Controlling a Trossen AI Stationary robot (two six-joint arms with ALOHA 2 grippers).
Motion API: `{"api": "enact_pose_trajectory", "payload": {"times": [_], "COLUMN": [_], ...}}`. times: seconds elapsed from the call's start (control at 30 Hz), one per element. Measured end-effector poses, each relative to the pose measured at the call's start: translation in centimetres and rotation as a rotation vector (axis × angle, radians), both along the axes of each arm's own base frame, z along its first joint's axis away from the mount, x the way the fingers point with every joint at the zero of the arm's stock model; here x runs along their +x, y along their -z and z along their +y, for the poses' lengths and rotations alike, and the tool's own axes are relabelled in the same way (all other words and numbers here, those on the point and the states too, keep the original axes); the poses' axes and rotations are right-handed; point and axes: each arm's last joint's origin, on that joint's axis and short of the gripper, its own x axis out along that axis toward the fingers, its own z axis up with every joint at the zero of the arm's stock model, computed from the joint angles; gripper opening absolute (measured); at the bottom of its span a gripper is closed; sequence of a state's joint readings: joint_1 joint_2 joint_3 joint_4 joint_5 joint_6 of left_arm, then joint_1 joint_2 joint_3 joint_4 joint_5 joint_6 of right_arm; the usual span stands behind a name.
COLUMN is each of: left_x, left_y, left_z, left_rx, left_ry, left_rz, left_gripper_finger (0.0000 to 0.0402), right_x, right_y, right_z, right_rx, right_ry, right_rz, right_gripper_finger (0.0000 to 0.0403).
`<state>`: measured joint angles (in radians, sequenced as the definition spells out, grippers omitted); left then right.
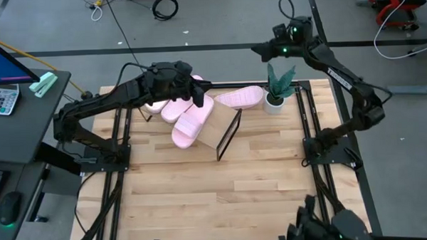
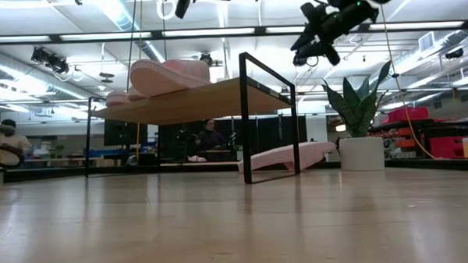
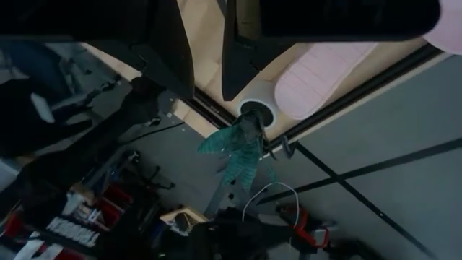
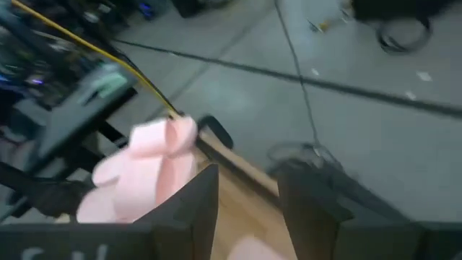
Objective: Pick and place slides into the shelf
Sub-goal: Put the pink slipper on the shelf
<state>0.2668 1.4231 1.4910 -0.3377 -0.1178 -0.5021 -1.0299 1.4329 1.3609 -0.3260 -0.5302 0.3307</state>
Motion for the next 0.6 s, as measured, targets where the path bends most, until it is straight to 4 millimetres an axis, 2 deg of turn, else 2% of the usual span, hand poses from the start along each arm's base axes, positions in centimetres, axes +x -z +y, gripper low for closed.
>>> {"api": "enact_pose_trajectory", "payload": {"times": [0.17, 0.33, 0.6], "left_x": [0.0, 0.0, -0.1], "left_y": [-0.1, -0.1, -0.1], "left_z": [0.0, 0.0, 0.4], "left_rx": [-0.009, -0.006, 0.055], "left_ry": [-0.003, -0.003, 0.002], "left_rz": [-0.013, -0.017, 0.009], "left_gripper_finger": [0.0073, 0.008, 0.0086], "right_x": [0.6, 2.1, 5.3], "right_y": [0.3, -0.3, -2.8], "right_z": [-2.3, -4.2, -5.7], "right_rx": [-0.077, -0.14, -0.249], "right_ry": [-0.092, -0.192, -0.33], "right_rz": [-0.092, -0.095, 0.078], "right_gripper_finger": [0.0153, 0.0154, 0.0154]}}
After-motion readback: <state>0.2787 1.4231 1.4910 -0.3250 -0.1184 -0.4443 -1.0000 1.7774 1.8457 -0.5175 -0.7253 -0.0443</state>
